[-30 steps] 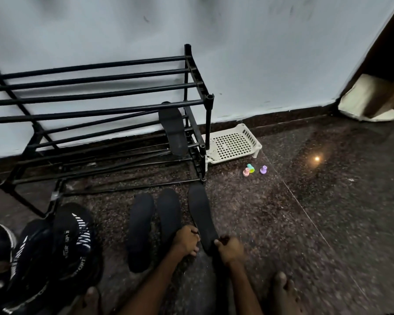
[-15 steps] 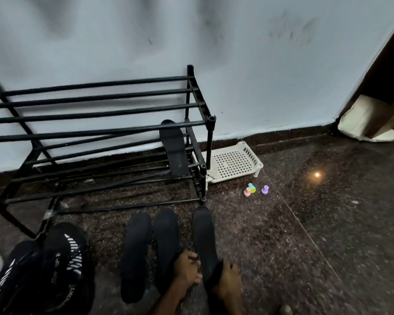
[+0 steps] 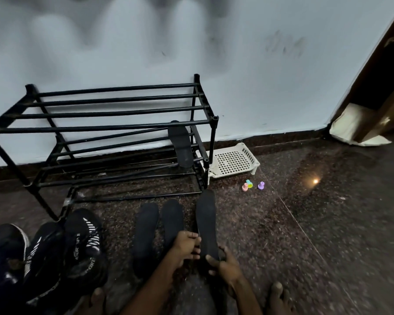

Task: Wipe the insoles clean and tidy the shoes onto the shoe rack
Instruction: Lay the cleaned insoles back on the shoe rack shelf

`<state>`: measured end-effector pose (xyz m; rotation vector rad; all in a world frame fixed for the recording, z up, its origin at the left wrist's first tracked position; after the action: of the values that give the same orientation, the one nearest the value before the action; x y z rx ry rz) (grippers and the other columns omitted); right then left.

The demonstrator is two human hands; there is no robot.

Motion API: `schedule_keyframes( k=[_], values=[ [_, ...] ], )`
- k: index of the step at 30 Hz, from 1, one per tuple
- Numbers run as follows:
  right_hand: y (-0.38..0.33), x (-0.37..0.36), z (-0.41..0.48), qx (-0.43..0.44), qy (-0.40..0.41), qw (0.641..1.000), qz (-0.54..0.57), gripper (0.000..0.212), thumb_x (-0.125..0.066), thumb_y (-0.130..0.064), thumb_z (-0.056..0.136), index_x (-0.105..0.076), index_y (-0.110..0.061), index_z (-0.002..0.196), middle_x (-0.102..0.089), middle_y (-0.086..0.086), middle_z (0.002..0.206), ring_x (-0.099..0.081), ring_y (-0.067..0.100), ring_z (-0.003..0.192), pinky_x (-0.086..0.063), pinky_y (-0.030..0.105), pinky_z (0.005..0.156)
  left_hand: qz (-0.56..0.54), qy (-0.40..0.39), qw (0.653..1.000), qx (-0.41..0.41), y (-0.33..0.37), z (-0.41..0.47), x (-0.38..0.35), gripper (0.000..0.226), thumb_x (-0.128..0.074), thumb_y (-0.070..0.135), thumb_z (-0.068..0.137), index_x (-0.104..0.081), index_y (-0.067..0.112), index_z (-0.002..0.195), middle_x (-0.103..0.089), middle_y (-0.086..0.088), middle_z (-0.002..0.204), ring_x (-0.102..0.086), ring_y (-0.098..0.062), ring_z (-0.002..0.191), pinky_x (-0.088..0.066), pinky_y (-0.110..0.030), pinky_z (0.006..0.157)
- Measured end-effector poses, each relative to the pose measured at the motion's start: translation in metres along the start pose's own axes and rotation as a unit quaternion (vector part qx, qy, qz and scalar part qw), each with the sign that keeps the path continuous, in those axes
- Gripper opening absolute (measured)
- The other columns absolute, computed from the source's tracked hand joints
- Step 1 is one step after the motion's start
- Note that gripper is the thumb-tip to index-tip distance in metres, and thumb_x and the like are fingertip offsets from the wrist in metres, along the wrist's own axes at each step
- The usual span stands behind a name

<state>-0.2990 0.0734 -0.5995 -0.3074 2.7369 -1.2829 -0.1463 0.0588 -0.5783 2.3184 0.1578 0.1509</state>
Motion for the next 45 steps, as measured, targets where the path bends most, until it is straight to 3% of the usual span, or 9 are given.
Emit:
schedule_keyframes(
  k=[4,9,16,21,24,31,36,42,45],
  values=[
    [-0.016,0.005,-0.011,0.046,0.013,0.999,-0.019,0.065,-0.072,0.016,0.074,-0.046,-0.006,0.129,-0.065,0.013,0.108,-0.063,0.022,0.078,-0.051,0.024,0.05,-0.01,-0.021,0.999,-0.024,0.012,-0.022,0.001,0.009,-0.057,0.007,0.098,-0.055,0.011,0.09,-0.056,-0.007,0.079,-0.053,-0.015,0.056,-0.054,-0.03,0.05],
    [-0.051,-0.012,-0.035,0.096,-0.097,0.988,-0.077,0.104,-0.078,0.006,0.046,-0.035,-0.014,0.138,-0.056,0.007,0.128,-0.058,0.022,0.113,-0.057,0.032,0.072,-0.02,-0.002,0.999,-0.051,0.025,-0.044,0.022,0.007,-0.057,0.009,0.098,-0.056,0.007,0.104,-0.059,-0.009,0.086,-0.056,-0.015,0.059,-0.056,-0.031,0.053],
    [-0.093,-0.044,-0.067,0.116,-0.212,0.967,-0.076,0.093,-0.071,0.018,0.067,-0.034,-0.022,0.142,-0.064,0.009,0.129,-0.061,0.029,0.119,-0.052,0.043,0.087,-0.045,0.026,0.993,-0.103,0.057,-0.084,0.069,0.012,-0.06,0.014,0.097,-0.064,0.006,0.105,-0.067,-0.007,0.084,-0.06,-0.012,0.059,-0.056,-0.029,0.055],
    [-0.132,-0.071,-0.084,0.163,-0.226,0.956,-0.094,0.084,-0.068,0.01,0.075,-0.034,-0.025,0.144,-0.07,0.018,0.1,-0.066,0.018,0.082,-0.052,0.03,0.073,-0.097,0.046,0.983,-0.15,0.08,-0.112,0.109,0.019,-0.062,0.014,0.096,-0.065,0.003,0.111,-0.07,-0.006,0.084,-0.061,-0.013,0.062,-0.055,-0.029,0.055],
    [-0.153,-0.095,-0.086,0.204,-0.238,0.947,-0.076,0.082,-0.067,0.004,0.072,-0.037,-0.027,0.142,-0.068,0.017,0.096,-0.056,0.022,0.082,-0.045,0.033,0.076,-0.123,0.068,0.974,-0.177,0.099,-0.119,0.129,0.017,-0.062,0.013,0.096,-0.065,0.004,0.109,-0.071,-0.007,0.085,-0.062,-0.014,0.062,-0.054,-0.03,0.054],
    [-0.205,-0.132,-0.048,0.262,-0.172,0.948,-0.049,0.065,-0.057,0.021,0.081,-0.049,-0.019,0.132,-0.068,0.013,0.08,-0.062,0.019,0.071,-0.051,0.027,0.068,-0.141,0.132,0.956,-0.22,0.158,-0.088,0.17,0.014,-0.062,0.008,0.095,-0.063,0.006,0.109,-0.071,-0.008,0.081,-0.061,-0.012,0.055,-0.052,-0.026,0.046],
    [-0.247,-0.149,-0.004,0.289,-0.124,0.945,-0.085,0.066,-0.063,0.014,0.081,-0.046,-0.013,0.139,-0.038,0.007,0.063,-0.047,0.023,0.066,-0.049,0.025,0.063,-0.12,0.153,0.953,-0.234,0.201,-0.041,0.187,0.018,-0.059,0.005,0.096,-0.06,0.006,0.113,-0.072,-0.01,0.089,-0.064,-0.019,0.065,-0.051,-0.024,0.044],
    [-0.279,-0.149,0.04,0.273,-0.027,0.937,-0.217,0.074,-0.073,-0.008,0.085,-0.035,-0.011,0.149,-0.059,-0.003,0.066,-0.061,0.013,0.068,-0.053,0.026,0.07,-0.098,0.181,0.95,-0.235,0.23,0.019,0.202,0.019,-0.057,0.0,0.096,-0.057,0.001,0.115,-0.066,-0.012,0.088,-0.057,-0.018,0.061,-0.047,-0.022,0.037],
    [-0.305,-0.123,0.041,0.297,0.109,0.902,-0.295,0.058,-0.075,-0.023,0.085,-0.052,-0.012,0.137,-0.065,-0.003,0.079,-0.066,0.019,0.085,-0.049,0.027,0.08,-0.087,0.187,0.953,-0.222,0.23,0.04,0.206,0.019,-0.056,0.0,0.096,-0.057,0.0,0.115,-0.065,-0.012,0.086,-0.055,-0.018,0.059,-0.046,-0.023,0.037]
  ],
)
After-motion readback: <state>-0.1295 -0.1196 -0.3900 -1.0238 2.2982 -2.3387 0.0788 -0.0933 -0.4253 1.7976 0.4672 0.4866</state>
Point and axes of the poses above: each hand's wrist, its own z-axis towards the middle knuckle, its own x-axis out of the back of the hand, y = z × x, the point moved 7 cm from there along z, towards the middle knuckle
